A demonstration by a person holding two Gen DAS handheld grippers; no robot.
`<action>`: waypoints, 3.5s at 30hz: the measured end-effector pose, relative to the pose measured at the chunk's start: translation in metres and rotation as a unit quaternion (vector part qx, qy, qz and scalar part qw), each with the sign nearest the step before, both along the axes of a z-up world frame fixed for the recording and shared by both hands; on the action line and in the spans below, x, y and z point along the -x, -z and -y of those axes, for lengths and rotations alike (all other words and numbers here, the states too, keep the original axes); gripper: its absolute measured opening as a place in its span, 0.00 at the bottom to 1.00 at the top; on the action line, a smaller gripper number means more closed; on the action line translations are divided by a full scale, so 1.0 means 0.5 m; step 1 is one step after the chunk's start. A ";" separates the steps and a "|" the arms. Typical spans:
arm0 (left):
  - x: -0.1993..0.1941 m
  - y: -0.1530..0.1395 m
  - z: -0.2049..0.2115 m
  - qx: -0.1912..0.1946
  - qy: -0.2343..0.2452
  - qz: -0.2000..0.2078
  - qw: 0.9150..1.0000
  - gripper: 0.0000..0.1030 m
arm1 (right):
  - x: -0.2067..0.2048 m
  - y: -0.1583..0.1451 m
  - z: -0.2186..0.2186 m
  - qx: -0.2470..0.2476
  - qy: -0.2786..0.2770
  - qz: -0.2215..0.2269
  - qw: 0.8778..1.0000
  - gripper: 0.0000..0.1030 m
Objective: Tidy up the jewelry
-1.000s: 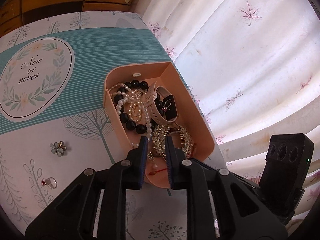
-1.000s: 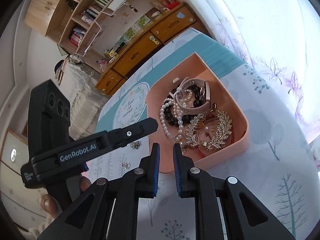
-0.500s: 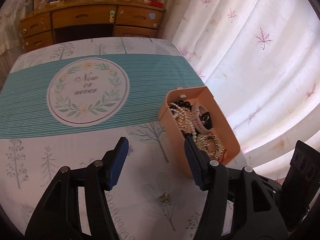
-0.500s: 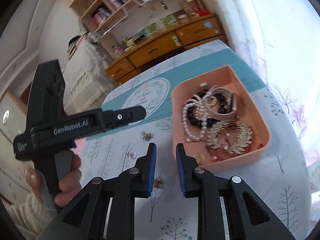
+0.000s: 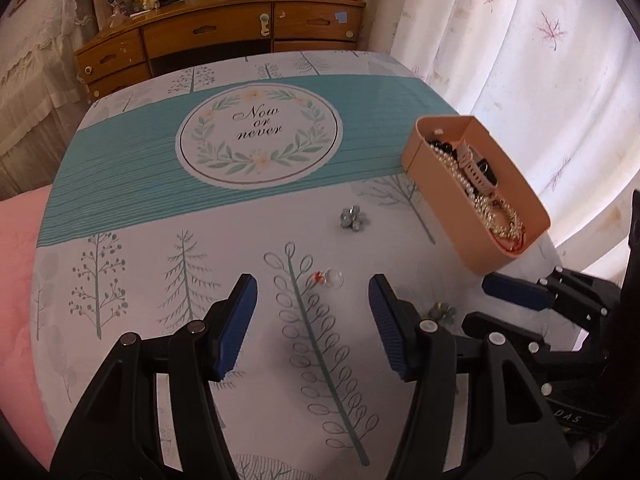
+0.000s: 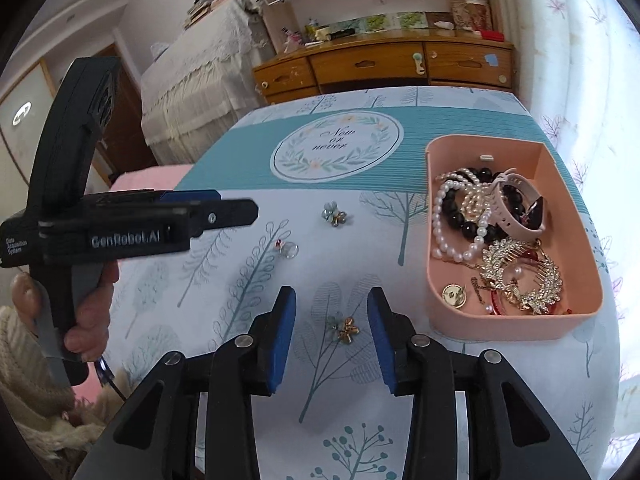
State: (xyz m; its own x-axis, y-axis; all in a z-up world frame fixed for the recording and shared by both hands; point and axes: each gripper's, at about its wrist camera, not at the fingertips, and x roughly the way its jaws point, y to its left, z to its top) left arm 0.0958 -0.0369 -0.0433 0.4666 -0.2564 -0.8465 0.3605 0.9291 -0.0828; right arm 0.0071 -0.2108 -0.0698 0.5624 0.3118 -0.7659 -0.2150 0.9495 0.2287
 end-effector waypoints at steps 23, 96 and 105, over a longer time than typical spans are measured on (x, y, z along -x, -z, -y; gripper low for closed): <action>-0.027 0.081 0.025 0.010 0.024 -0.020 0.999 0.50 | -0.003 0.085 -0.068 0.106 -0.065 -0.009 0.992 0.17; -0.019 -0.100 0.214 0.073 0.266 0.117 0.954 0.05 | 0.041 -0.088 0.147 -0.015 0.130 0.094 0.987 0.14; -0.057 -0.030 0.351 0.054 0.255 0.033 0.965 0.05 | 0.037 -0.065 0.221 -0.015 0.187 0.056 0.981 0.14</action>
